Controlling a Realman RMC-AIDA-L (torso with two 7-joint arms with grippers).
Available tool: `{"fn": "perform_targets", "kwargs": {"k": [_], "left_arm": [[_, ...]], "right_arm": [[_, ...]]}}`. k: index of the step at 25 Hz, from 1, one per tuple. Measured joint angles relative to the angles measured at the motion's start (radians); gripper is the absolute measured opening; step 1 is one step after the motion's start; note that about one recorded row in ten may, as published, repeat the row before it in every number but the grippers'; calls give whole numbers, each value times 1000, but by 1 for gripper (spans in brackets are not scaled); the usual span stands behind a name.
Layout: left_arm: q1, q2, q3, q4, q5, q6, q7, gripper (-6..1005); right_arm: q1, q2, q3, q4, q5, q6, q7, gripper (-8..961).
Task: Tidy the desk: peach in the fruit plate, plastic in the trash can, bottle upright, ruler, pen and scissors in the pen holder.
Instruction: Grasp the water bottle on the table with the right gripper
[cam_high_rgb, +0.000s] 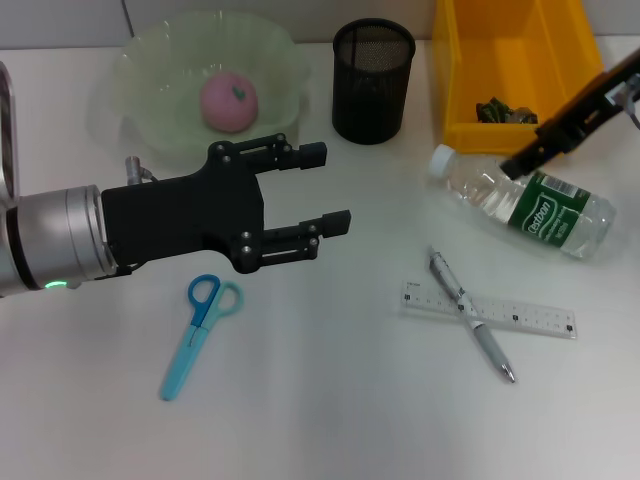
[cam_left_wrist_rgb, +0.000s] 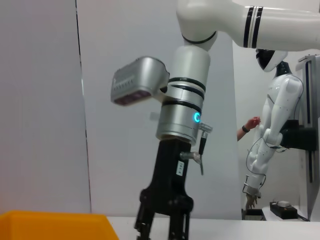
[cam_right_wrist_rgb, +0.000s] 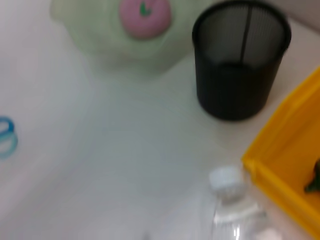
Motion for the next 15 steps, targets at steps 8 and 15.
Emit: {"fn": "perform_targets", "kwargs": {"k": [8, 15], "left_arm": [[-2, -2, 1, 0, 0, -3, 0, 697], [2, -2, 2, 0, 0, -2, 0, 695]], "right_arm": [[-10, 7, -1, -30, -60, -47, -5, 812], [-7, 4, -14, -55, -121, -74, -24, 816]]}}
